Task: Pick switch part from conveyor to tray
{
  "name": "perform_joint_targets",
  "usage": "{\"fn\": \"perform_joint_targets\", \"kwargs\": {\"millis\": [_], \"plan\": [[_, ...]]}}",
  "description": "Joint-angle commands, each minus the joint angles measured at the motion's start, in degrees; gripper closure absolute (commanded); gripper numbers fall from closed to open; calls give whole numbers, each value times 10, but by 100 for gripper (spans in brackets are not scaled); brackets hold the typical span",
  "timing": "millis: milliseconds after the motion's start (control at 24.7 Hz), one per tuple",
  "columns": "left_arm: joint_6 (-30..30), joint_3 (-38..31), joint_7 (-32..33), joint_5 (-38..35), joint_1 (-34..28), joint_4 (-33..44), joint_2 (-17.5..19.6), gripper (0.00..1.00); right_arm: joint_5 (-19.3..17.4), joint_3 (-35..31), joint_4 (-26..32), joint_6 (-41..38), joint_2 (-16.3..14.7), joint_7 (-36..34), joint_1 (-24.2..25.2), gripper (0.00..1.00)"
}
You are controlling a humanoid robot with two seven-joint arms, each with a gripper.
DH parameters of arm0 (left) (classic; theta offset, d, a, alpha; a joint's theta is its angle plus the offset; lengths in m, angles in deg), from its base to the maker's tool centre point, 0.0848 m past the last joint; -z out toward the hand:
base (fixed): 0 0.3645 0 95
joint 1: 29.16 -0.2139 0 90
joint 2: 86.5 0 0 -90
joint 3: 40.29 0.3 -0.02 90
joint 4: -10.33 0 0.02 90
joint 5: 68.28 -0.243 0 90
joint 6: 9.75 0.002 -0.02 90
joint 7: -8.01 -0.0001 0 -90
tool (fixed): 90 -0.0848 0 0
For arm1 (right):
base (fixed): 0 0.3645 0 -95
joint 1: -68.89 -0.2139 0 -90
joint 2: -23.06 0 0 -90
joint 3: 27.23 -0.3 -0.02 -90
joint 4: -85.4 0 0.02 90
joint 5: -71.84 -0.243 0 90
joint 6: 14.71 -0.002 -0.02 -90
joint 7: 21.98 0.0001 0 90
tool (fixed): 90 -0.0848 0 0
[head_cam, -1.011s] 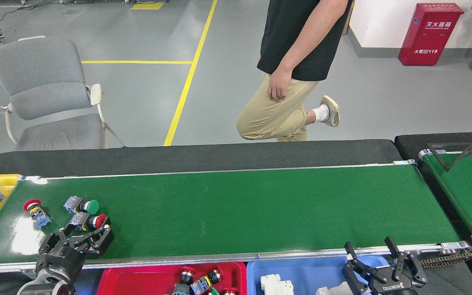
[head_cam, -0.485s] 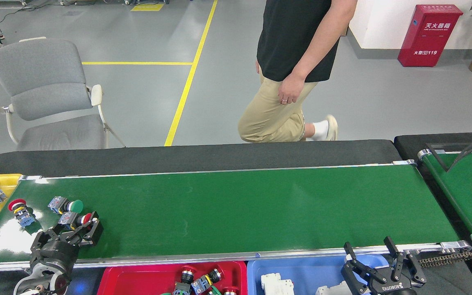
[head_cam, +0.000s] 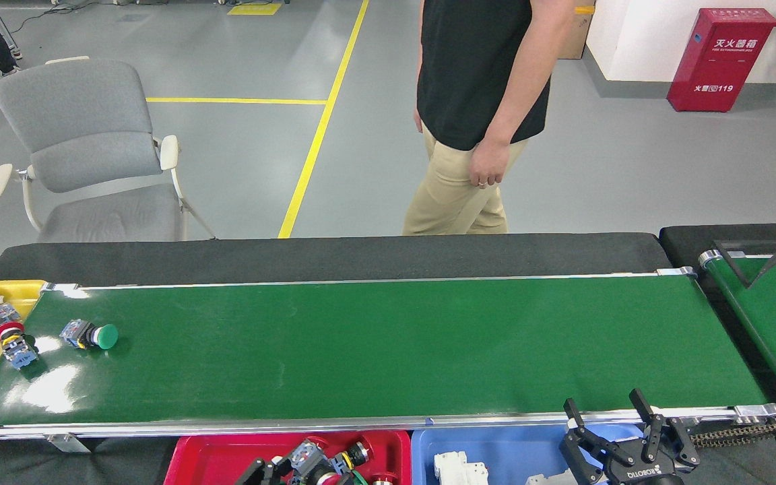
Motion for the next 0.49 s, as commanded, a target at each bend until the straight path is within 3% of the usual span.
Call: {"fn": "perform_joint_targets", "kwargs": {"millis": [0,121,283,445], "plan": [[25,-42,-8,-1,10,8,2,0,1,-2,8,0,-2,0,2,0],[33,-179,-8,-2,20,7,0,0,1,-2,8,0,1,0,1,0],[31,-329,-10,-4,13,-33,25,0,1,-2,9,0,0,0,2,0],[31,-372,-50,-14,-5,-60,49,0,1,-2,9,0,2,0,2,0]]}}
